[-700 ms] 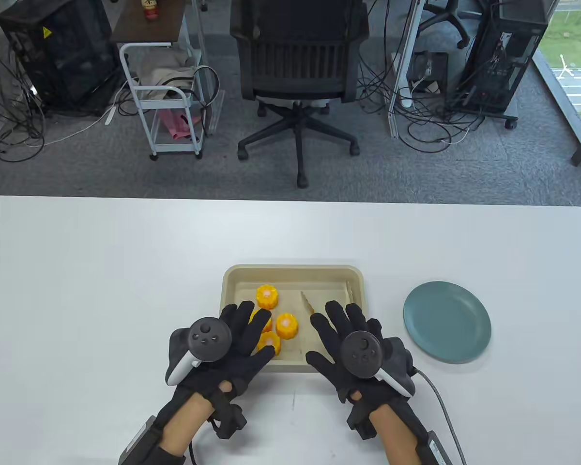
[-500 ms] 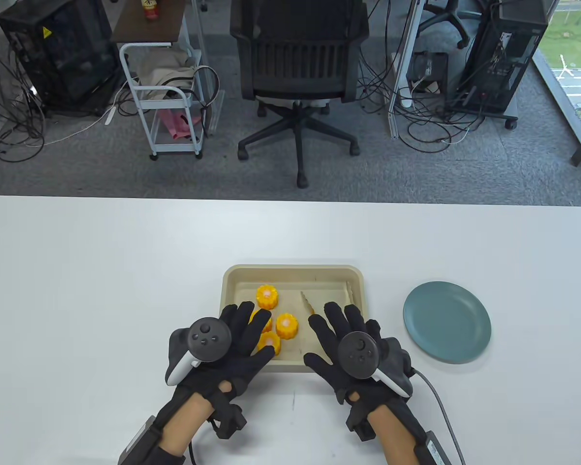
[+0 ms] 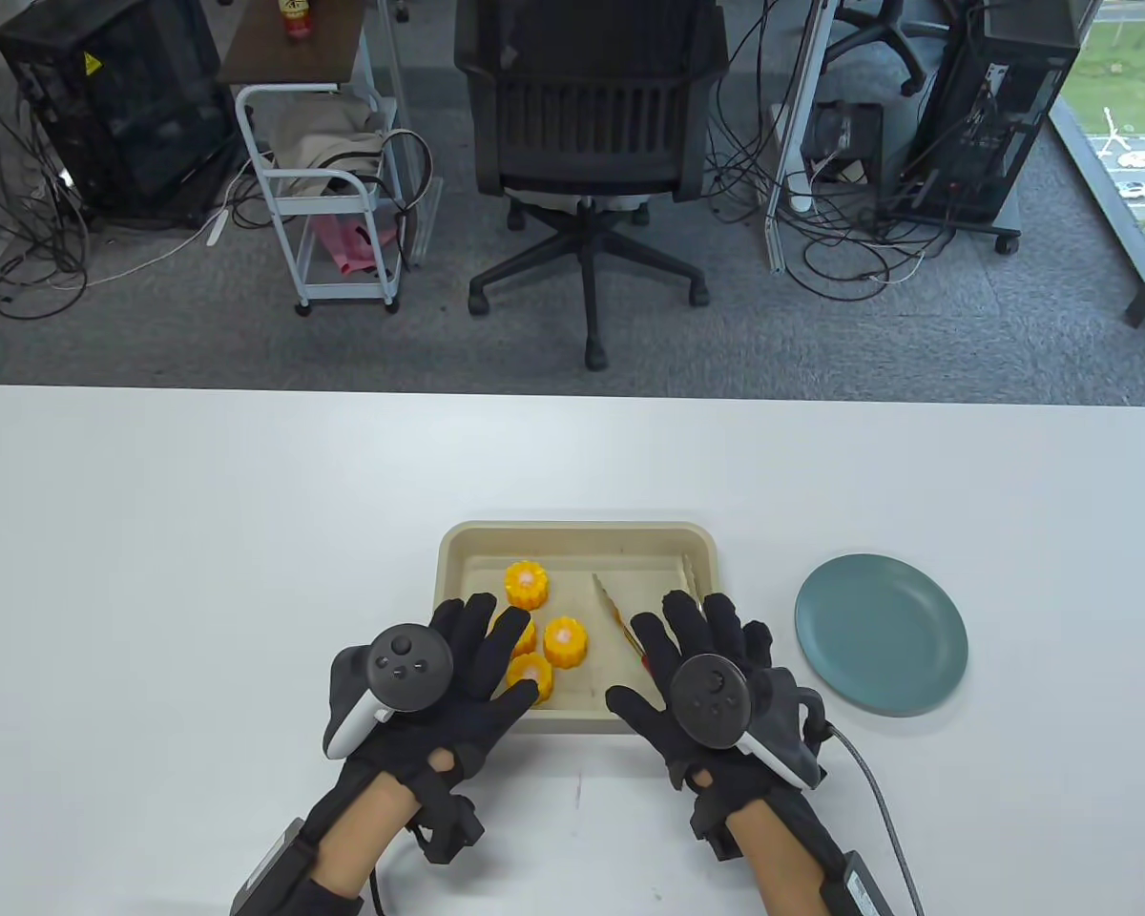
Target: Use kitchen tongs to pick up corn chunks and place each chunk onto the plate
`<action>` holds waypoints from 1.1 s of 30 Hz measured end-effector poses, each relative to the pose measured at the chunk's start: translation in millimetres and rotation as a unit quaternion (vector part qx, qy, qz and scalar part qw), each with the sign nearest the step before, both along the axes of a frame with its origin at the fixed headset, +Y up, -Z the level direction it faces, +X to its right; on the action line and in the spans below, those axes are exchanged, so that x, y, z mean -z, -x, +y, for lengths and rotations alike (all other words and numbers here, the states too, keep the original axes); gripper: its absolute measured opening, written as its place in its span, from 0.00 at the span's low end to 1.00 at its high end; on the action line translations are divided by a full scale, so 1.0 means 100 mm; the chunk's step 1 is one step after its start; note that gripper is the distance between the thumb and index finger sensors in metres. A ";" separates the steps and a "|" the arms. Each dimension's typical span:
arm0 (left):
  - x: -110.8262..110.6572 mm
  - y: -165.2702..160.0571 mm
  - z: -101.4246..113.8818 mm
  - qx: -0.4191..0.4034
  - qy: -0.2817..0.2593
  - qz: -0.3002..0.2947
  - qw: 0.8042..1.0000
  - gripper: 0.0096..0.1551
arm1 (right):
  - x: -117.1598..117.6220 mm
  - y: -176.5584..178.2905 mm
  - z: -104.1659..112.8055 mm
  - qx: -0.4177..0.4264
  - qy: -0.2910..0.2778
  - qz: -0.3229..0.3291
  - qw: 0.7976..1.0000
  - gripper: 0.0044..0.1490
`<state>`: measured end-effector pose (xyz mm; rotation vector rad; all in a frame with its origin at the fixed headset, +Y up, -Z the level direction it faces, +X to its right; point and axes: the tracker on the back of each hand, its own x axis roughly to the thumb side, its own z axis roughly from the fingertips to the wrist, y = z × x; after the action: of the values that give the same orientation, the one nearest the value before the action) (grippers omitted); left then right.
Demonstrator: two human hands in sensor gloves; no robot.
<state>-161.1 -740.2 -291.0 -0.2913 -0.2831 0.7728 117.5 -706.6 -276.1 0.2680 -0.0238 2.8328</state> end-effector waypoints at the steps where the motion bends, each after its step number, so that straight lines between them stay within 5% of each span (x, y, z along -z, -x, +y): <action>1: 0.00 0.00 0.00 0.000 0.000 0.003 1.000 0.45 | 0.00 -0.01 0.01 0.001 -0.002 -0.008 1.000 0.55; 8: 0.00 0.04 0.01 -0.007 0.000 0.015 1.000 0.45 | 0.00 -0.04 -0.01 -0.029 0.016 -0.092 0.995 0.62; 16: 0.02 0.08 0.01 -0.020 0.002 0.022 1.000 0.45 | 0.03 -0.09 -0.18 -0.069 0.118 -0.184 0.973 0.66; 23: 0.02 0.10 0.01 -0.020 0.004 0.025 0.999 0.45 | 0.07 -0.02 -0.38 -0.133 0.170 -0.216 0.952 0.64; 33: 0.02 0.10 0.01 -0.017 0.007 0.029 0.999 0.46 | 0.10 0.01 -0.50 -0.169 0.175 -0.239 0.940 0.52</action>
<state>-171.5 -739.3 -293.3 -0.2765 -0.2294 0.8163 116.9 -756.4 -286.1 -0.5464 0.4590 3.0861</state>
